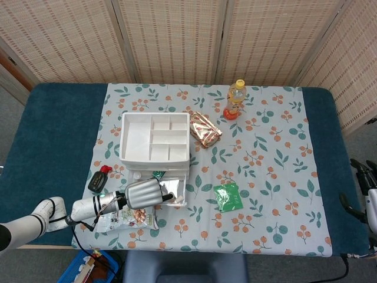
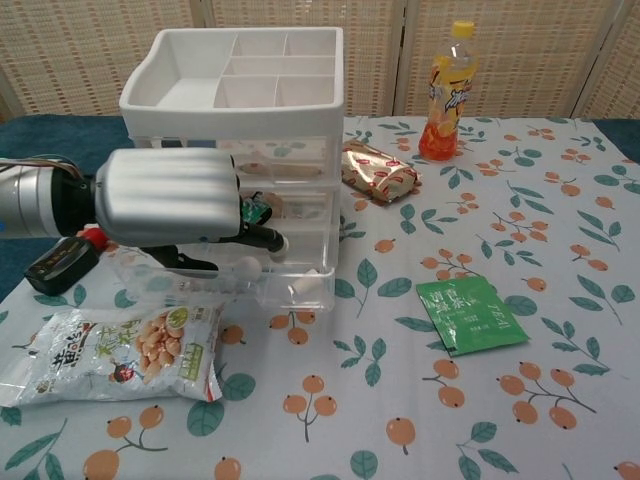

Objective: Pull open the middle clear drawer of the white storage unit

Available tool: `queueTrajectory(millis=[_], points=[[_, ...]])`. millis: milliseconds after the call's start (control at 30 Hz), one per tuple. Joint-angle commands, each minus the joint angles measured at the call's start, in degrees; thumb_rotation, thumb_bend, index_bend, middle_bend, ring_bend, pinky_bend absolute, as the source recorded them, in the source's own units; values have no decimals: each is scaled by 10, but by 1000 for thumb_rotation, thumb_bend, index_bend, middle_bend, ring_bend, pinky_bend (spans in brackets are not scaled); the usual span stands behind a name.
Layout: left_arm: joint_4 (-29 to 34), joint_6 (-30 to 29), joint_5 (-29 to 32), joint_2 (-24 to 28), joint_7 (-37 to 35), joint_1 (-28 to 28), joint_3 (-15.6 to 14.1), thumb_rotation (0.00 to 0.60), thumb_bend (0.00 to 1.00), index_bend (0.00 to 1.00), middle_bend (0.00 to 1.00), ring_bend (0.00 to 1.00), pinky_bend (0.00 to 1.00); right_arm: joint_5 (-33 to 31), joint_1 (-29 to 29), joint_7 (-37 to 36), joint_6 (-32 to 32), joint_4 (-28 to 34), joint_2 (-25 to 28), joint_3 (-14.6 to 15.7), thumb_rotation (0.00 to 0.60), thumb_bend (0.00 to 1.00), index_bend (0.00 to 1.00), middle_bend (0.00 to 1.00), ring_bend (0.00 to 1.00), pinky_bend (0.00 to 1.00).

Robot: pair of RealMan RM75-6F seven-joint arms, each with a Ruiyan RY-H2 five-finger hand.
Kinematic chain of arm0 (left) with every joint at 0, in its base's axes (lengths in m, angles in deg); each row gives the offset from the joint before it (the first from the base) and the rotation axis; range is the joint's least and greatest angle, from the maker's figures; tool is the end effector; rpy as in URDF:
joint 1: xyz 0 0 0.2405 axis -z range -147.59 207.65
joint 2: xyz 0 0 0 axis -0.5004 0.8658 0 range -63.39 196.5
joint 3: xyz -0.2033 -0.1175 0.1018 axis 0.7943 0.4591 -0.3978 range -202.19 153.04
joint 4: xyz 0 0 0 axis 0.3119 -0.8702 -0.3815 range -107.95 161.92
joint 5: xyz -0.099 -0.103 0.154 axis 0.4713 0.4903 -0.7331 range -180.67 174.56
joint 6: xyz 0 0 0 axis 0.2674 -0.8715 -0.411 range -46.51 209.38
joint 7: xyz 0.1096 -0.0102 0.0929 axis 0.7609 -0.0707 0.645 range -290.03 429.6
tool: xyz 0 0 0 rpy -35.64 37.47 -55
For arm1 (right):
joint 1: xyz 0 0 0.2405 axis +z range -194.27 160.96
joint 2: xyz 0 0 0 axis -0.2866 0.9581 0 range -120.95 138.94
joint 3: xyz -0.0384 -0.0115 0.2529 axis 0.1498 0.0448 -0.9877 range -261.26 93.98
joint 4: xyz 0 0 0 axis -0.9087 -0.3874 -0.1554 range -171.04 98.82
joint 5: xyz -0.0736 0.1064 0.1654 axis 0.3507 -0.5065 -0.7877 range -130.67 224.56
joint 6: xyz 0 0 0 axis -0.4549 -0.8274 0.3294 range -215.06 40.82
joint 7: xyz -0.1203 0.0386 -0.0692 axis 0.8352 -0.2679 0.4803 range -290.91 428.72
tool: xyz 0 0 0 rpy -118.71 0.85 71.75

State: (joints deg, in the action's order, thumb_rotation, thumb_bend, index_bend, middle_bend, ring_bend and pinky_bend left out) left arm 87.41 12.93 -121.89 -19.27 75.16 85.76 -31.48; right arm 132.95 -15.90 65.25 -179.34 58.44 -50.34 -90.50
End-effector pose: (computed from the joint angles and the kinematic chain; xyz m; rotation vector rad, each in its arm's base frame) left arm -0.1258 0.3359 -0.0075 -2.4895 0.3812 -1.0018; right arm -0.3075 -0.1710 0.2079 1.2396 -0.8052 0.9953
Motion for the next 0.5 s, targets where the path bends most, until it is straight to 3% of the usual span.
queueTrajectory(millis=[33, 500], points=[[10, 8, 6, 3, 10, 4, 0, 600, 240, 338, 865, 944, 1000, 0, -1, -1, -1, -2, -1, 0, 600, 341, 79, 210, 136, 207], [35, 35, 23, 4, 30, 15, -3, 600, 240, 348, 865, 944, 1000, -4, -2, -15, 0, -15, -5, -1, 600, 341, 79, 210, 136, 207]])
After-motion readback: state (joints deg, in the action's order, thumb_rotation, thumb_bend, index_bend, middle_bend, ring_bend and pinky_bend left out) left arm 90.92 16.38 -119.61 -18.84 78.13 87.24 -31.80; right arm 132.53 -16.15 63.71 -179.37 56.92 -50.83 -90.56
